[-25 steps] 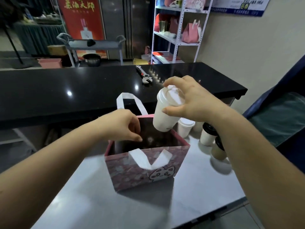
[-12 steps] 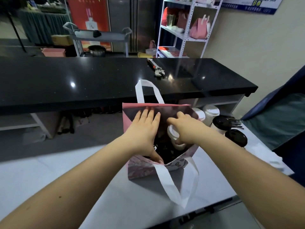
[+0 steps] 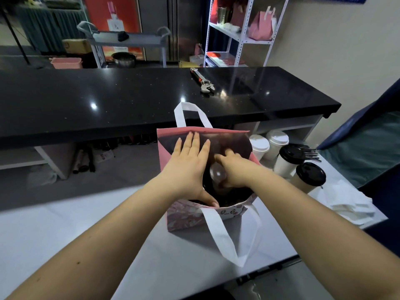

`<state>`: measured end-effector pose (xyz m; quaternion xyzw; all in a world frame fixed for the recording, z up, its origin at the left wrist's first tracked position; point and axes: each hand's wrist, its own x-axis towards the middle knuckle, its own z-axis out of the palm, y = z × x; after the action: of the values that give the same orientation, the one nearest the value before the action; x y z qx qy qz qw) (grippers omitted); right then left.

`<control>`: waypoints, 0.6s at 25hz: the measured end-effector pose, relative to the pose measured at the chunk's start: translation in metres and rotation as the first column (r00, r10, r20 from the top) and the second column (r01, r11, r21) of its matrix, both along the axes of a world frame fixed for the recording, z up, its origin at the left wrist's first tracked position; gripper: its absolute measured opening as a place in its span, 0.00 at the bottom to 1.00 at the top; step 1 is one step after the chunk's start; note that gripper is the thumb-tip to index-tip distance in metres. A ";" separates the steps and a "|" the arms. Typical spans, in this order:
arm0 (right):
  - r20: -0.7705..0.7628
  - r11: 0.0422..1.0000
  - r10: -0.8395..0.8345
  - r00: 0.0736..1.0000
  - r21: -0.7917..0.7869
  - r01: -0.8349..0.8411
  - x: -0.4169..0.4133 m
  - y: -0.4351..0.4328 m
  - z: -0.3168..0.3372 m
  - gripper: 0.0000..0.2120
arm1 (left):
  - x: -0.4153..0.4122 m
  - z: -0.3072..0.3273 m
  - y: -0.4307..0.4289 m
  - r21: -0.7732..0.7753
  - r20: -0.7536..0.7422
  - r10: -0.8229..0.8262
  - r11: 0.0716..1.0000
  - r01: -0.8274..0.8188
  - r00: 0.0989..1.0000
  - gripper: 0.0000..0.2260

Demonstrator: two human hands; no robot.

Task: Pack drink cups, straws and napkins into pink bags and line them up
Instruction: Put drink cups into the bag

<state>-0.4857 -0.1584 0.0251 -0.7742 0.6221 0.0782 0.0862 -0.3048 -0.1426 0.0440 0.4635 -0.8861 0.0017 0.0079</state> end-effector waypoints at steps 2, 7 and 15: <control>0.032 1.000 0.005 0.999 0.020 -0.006 -0.003 0.003 -0.009 0.42 | 0.001 -0.001 -0.001 -0.011 0.004 0.014 1.000 -0.014 1.000 0.67; 0.030 0.998 0.025 0.999 0.053 -0.026 -0.012 0.010 -0.043 0.39 | 0.004 -0.005 0.001 -0.040 -0.019 0.025 0.999 -0.026 1.000 0.67; 0.054 0.996 0.045 0.998 0.069 -0.049 -0.017 0.015 -0.064 0.34 | 0.002 -0.006 0.006 -0.026 -0.041 0.052 0.998 -0.053 0.998 0.64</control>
<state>-0.5022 -0.1439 -0.0391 -0.7869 0.5982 0.0819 0.1278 -0.3027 -0.1366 0.0383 0.4865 -0.8731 0.0046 0.0318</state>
